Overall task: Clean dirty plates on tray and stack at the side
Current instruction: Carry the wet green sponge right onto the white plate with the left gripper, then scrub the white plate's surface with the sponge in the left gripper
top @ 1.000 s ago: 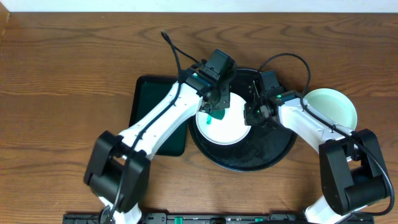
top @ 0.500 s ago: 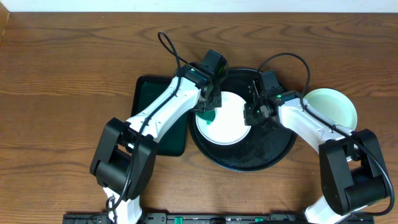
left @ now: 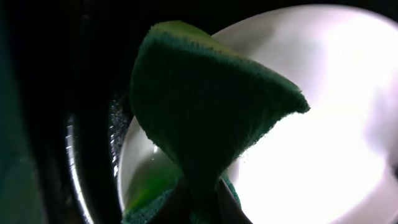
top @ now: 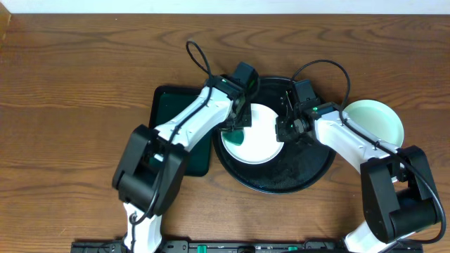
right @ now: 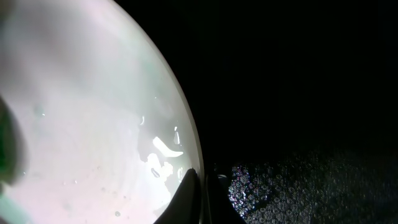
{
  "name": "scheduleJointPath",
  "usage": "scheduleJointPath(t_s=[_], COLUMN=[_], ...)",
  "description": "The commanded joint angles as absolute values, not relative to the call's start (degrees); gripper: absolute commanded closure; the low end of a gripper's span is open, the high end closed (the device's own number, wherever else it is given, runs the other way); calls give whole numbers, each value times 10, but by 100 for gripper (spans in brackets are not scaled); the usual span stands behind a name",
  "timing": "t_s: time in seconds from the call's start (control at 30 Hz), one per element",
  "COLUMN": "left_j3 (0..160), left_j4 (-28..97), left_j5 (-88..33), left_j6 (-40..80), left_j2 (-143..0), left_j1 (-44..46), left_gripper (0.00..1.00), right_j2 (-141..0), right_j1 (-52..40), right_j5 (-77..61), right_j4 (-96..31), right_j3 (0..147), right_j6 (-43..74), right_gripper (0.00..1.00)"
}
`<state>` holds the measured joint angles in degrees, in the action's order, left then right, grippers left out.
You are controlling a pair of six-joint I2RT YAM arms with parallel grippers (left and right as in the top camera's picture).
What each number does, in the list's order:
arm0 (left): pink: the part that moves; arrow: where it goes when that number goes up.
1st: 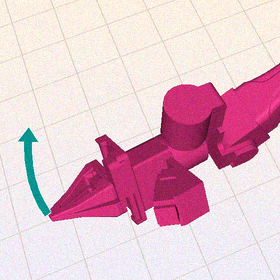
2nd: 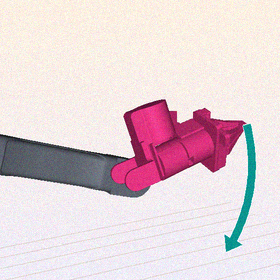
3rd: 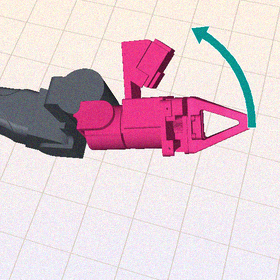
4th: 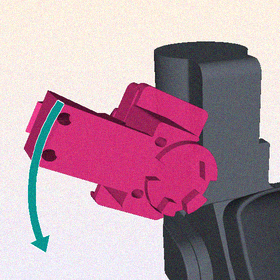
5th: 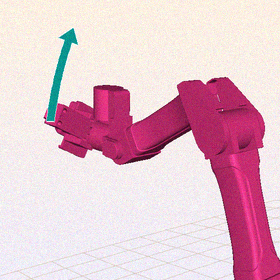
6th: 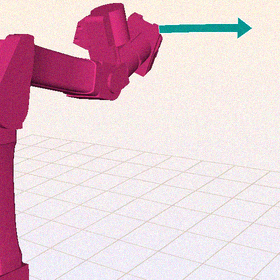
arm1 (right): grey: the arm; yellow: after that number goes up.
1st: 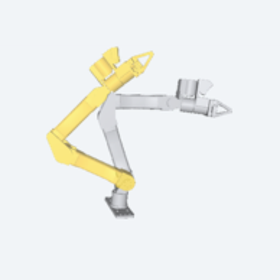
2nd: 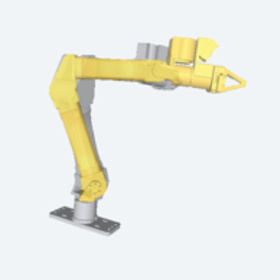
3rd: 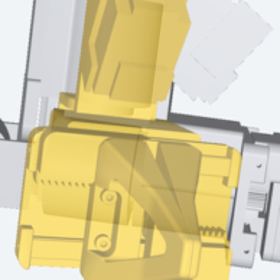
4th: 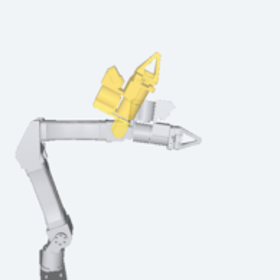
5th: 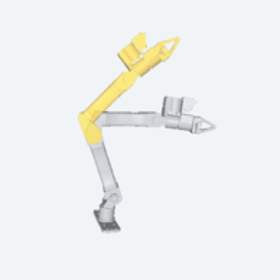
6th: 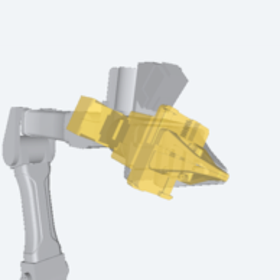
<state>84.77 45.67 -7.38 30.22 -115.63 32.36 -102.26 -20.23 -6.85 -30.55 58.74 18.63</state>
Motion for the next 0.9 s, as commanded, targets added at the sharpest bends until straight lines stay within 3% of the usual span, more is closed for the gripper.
scheduleJointPath(t_s=[0.0, 0.87], left_j3=[845, 845], left_j4=[461, 470], left_j5=[-75, -76], left_j6=[308, 307], left_j2=[-1177, -1251], left_j1=[325, 347], left_gripper=[92, 92], right_j2=[-1013, -1013], right_j1=[-207, -207], right_j5=[-60, -60], right_j4=[-305, -306], right_j3=[585, 585], right_j6=[175, 175], right_gripper=[99, 99])
